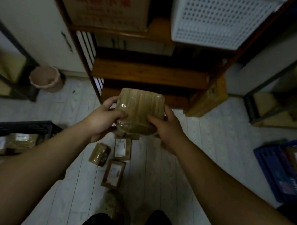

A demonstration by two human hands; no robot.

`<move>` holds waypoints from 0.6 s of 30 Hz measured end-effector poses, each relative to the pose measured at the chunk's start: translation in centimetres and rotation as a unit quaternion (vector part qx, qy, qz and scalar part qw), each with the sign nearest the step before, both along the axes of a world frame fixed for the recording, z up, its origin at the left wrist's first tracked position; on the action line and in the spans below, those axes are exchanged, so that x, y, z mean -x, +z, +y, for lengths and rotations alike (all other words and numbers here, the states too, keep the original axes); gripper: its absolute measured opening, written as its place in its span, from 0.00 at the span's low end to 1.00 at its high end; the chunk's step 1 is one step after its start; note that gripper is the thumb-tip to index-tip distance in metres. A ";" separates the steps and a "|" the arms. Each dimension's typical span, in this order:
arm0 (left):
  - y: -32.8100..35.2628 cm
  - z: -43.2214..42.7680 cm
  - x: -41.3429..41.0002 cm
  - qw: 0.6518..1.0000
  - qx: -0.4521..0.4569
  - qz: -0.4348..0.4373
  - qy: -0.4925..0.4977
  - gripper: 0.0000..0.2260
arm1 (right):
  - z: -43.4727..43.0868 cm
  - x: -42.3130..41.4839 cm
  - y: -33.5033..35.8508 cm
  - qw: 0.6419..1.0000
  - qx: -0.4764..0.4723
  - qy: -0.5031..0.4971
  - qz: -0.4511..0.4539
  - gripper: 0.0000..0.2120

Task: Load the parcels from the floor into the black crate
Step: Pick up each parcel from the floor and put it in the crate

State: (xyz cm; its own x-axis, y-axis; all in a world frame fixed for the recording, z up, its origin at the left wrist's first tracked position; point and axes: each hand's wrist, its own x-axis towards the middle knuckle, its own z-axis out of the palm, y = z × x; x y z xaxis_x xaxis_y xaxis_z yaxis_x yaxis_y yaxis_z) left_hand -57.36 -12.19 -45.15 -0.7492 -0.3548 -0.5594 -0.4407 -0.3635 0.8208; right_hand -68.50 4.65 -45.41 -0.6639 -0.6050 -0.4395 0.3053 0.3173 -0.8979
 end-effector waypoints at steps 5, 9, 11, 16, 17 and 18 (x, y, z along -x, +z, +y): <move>6.0 0.7 -6.9 0.991 0.073 0.037 0.107 0.20 | -1.5 -3.9 6.2 0.993 0.051 0.092 0.061 0.28; 9.7 0.3 -13.1 0.978 0.114 0.051 0.165 0.20 | -3.1 -8.2 10.4 0.979 0.067 0.158 0.108 0.30; 11.4 -0.4 -16.5 0.972 0.132 0.059 0.185 0.22 | -3.9 -11.2 12.1 0.974 0.083 0.174 0.120 0.29; 14.0 -3.3 -23.1 0.960 0.189 0.070 0.195 0.21 | -7.1 -17.5 14.5 0.963 0.116 0.179 0.167 0.24; 14.4 -4.3 -25.0 0.957 0.195 0.077 0.198 0.20 | -8.3 -19.6 14.7 0.961 0.123 0.173 0.176 0.22; 14.7 -5.4 -27.0 0.955 0.204 0.080 0.199 0.19 | -9.5 -21.8 14.7 0.961 0.132 0.166 0.178 0.21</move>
